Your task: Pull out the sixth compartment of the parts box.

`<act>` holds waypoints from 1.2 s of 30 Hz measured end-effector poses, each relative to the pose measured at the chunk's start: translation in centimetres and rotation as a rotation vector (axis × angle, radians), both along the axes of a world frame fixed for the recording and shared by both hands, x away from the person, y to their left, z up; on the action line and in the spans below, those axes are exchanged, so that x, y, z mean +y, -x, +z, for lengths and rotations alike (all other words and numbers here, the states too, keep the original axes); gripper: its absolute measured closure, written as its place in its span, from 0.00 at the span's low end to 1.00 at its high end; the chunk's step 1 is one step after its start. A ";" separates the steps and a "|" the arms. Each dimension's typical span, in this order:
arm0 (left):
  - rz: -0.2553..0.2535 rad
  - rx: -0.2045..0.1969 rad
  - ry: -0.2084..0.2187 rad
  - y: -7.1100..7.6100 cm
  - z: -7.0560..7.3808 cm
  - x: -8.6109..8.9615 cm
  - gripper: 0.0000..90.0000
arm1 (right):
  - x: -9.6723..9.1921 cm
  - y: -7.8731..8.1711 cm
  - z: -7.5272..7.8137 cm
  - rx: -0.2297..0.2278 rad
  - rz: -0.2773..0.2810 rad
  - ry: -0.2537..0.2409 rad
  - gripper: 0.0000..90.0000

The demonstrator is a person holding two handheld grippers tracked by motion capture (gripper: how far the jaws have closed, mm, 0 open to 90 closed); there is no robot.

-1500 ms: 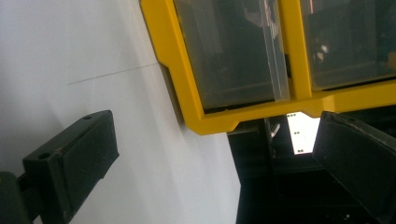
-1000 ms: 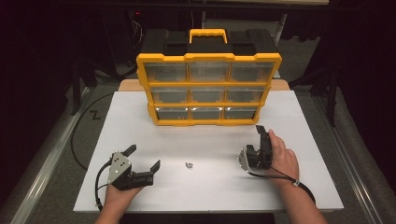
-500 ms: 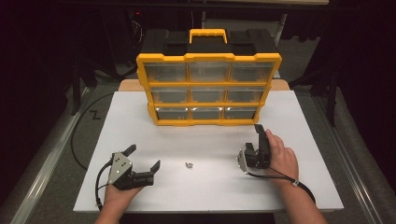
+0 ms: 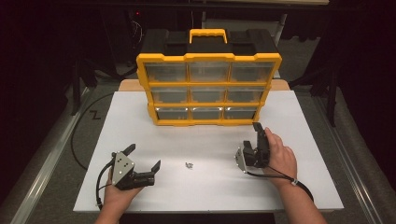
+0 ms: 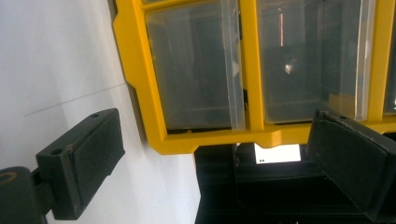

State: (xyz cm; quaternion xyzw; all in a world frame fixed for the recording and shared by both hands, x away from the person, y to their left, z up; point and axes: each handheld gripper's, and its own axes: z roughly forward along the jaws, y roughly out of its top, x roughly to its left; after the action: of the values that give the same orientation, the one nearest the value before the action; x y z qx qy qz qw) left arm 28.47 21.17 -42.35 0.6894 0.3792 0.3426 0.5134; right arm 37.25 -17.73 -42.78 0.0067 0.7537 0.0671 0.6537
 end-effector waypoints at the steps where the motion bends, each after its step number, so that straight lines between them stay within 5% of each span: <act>1: -0.003 0.001 0.000 0.0 0.0 0.0 0.00 | 0.1 0.0 0.1 -0.001 0.004 0.002 0.06; 11: -0.010 0.011 0.004 0.0 -0.1 -0.1 0.00 | 0.2 -0.8 1.7 0.015 -0.023 0.019 0.07; 36: -0.018 0.013 0.007 0.1 0.0 0.0 0.01 | 1.0 -3.5 6.8 -0.030 -0.036 0.015 0.19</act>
State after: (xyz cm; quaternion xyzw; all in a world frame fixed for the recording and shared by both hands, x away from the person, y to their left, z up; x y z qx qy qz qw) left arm 28.39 21.14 -42.39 0.6932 0.3776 0.3321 0.5164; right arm 40.73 -16.77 -35.96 0.0144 0.7440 0.0497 0.6662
